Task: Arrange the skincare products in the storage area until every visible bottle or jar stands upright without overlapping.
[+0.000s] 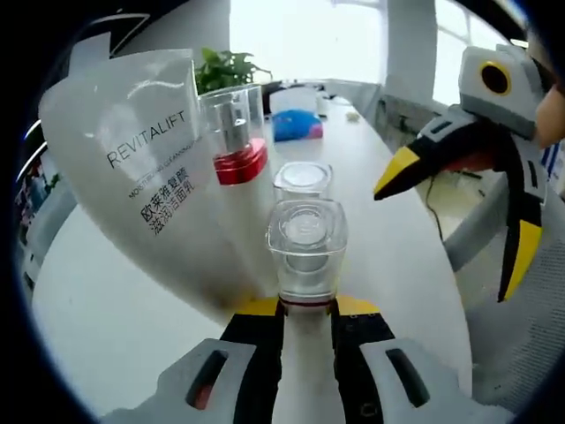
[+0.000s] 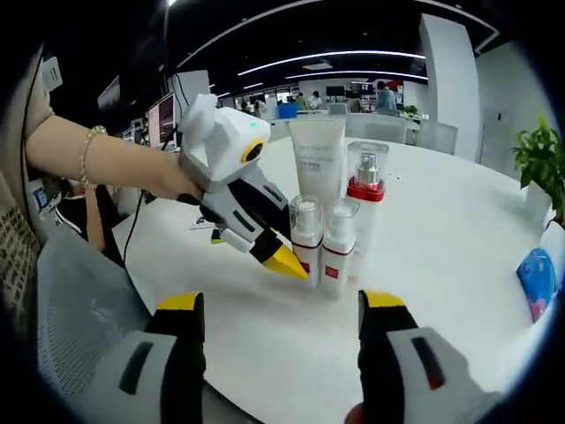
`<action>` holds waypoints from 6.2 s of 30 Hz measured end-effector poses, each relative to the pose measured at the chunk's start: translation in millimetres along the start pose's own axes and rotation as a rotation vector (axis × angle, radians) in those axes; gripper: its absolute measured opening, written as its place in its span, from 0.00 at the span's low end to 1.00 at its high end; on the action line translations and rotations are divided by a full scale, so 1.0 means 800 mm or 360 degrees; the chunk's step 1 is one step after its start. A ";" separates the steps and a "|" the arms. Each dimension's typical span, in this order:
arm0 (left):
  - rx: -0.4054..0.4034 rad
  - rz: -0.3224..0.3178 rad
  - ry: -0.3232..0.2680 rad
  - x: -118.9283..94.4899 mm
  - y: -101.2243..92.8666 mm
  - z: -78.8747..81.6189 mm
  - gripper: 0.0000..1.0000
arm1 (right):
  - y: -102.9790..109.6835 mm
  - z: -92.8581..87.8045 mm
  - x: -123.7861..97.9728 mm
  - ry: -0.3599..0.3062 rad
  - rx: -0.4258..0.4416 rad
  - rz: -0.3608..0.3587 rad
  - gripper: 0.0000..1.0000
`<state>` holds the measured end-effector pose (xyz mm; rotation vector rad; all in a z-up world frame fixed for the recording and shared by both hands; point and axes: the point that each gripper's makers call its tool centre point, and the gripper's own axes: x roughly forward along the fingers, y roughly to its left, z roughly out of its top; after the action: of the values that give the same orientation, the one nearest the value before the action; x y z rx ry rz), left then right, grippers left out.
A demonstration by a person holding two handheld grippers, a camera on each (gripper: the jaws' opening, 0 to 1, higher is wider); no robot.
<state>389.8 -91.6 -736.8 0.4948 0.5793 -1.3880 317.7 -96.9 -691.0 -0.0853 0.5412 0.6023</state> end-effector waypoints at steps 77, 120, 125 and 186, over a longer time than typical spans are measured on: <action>-0.1065 0.0940 -0.0387 -0.316 -0.099 -0.134 0.93 | 0.024 0.027 -0.034 -0.0137 0.0081 0.0049 0.87; -0.1481 0.1263 -0.0242 -0.237 0.005 -0.136 0.97 | 0.032 0.012 -0.031 -0.0041 0.0058 0.0079 0.88; -0.1583 0.1320 -0.0205 -0.220 0.030 -0.145 0.97 | 0.030 0.010 -0.031 -0.0029 0.0079 0.0074 0.88; -0.1668 0.1718 0.0167 -0.185 0.140 -0.218 0.65 | 0.027 -0.006 -0.026 0.0076 0.0163 0.0054 0.87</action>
<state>473.0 145.9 -776.6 -0.0307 0.8470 0.0497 289.3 -91.1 -682.8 0.0062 0.6196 0.6062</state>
